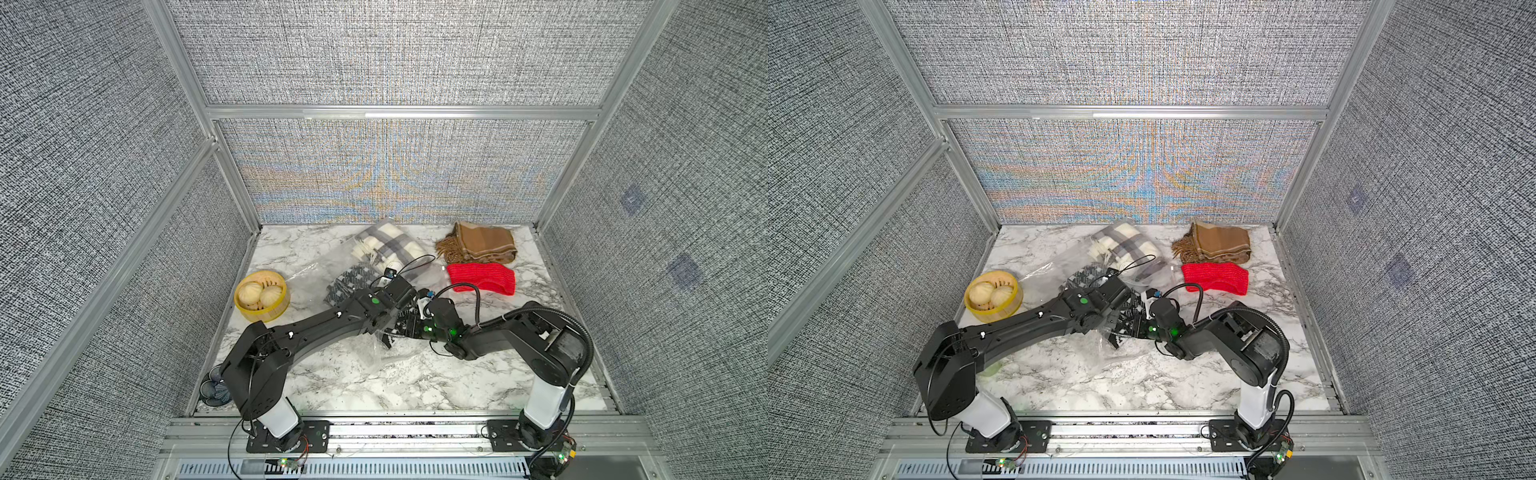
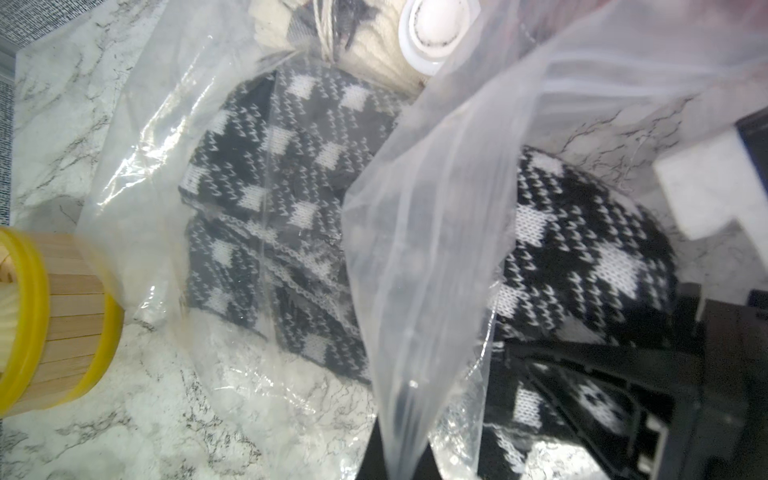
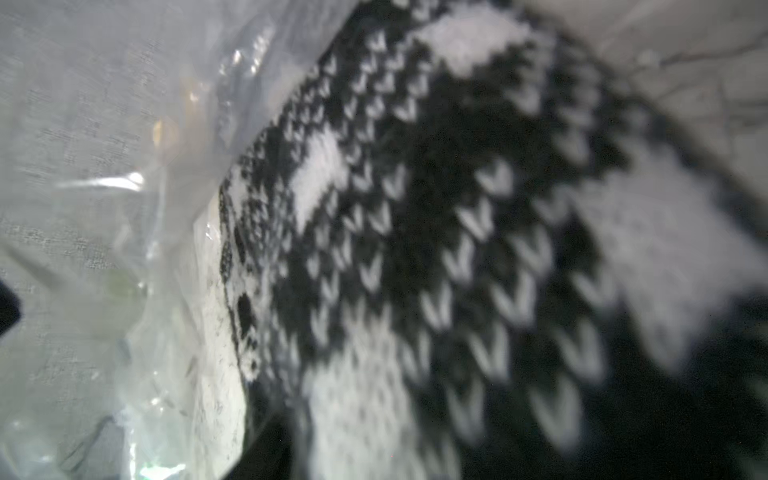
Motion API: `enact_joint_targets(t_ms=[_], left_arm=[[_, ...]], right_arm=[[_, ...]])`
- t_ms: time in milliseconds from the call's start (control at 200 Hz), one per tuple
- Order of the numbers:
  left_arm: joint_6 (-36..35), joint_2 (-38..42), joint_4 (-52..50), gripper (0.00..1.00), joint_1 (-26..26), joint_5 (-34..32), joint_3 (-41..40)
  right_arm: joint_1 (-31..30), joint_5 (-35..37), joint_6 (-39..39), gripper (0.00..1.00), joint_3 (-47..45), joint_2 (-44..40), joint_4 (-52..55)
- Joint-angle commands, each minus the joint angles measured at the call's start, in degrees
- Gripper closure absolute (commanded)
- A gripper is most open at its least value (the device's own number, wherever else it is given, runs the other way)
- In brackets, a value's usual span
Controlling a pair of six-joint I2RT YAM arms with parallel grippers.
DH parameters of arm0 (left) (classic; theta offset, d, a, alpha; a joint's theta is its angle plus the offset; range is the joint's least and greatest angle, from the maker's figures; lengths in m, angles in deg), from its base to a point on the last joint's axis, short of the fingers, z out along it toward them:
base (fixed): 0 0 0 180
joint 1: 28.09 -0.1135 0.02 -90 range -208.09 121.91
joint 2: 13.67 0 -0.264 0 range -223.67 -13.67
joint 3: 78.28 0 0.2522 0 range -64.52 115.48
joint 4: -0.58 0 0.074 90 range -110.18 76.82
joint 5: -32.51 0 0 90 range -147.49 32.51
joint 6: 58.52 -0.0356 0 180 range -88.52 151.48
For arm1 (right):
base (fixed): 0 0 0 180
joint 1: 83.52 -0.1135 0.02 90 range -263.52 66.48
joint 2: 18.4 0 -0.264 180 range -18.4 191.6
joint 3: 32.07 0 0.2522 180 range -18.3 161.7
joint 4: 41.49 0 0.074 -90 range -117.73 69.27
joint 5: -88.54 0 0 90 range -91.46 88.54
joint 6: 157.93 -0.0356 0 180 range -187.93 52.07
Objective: Take the scarf out of the vacuum bag
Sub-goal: Take out the scarf from the vacuum bag.
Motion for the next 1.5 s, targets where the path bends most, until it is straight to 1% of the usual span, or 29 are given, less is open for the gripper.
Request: enact_joint_targets(t_ms=[0, 115, 195, 290, 345, 425, 555, 761, 791, 861, 936, 1081, 1161, 1246, 1421, 1496], left_arm=[[0.1, -0.6, -0.3, 1.0, 0.0, -1.7, 0.4], [0.3, -0.6, -0.3, 1.0, -0.1, -1.4, 0.5], [1.0, -0.5, -1.3, 1.0, -0.1, -3.6, 0.6], [1.7, -0.5, -2.8, 1.0, -0.1, -7.2, 1.0], [1.6, -0.8, -3.3, 1.0, -0.1, -8.3, 1.2], [1.5, -1.1, -3.2, 1.0, -0.1, -8.0, 1.4], [1.4, -1.7, -3.1, 1.0, -0.1, -7.6, 1.5], [1.2, -2.1, -3.2, 1.0, -0.1, -6.6, 1.7], [1.2, -2.2, -3.1, 1.0, -0.1, -6.6, 1.8], [1.4, -2.5, -3.2, 1.0, 0.0, -6.8, 1.8], [1.3, -3.1, -3.4, 1.0, -0.1, -7.1, 2.0], [1.4, -4.1, -3.6, 1.0, -0.1, -6.8, 2.3], [1.4, -4.1, -3.6, 1.0, -0.1, -6.2, 2.4], [1.4, -3.8, -3.4, 1.0, 0.0, -5.4, 2.2], [1.7, -2.4, -3.1, 1.0, -0.1, -4.1, 1.7], [1.9, -2.1, -3.2, 1.0, -0.1, -3.9, 1.7]], right_arm=[[-0.1, 1.9, 1.8, 1.0, -0.5, -2.1, 2.9], [0.0, 3.9, 3.9, 1.0, -1.5, -6.5, 8.3], [0.1, 3.8, 5.3, 1.0, -2.4, -10.4, 13.0], [0.2, 3.6, 7.2, 1.0, -2.6, -15.1, 22.1], [0.6, 3.7, 8.5, 1.0, -1.7, -17.2, 28.5], [1.7, 3.5, 9.8, 1.0, -1.8, -19.9, 34.4], [5.6, 0.9, 10.4, 1.0, -3.6, -24.0, 37.9], [8.8, 1.3, 12.2, 1.0, -3.1, -30.8, 46.8], [9.1, 2.5, 12.4, 1.0, -2.4, -31.8, 49.6], [9.2, 7.8, 13.3, 1.0, 0.5, -34.0, 58.2], [9.8, 11.0, 14.1, 1.0, 3.7, -35.1, 65.6], [11.0, 18.0, 14.0, 1.0, 6.7, -36.3, 74.9], [13.0, 19.1, 14.0, 1.0, 6.6, -37.3, 77.3], [15.3, 21.0, 14.0, 1.0, 5.8, -37.6, 77.6], [21.1, 26.6, 14.7, 1.0, 8.8, -34.2, 83.4], [24.2, 26.6, 15.3, 1.0, 9.9, -33.2, 83.7]])
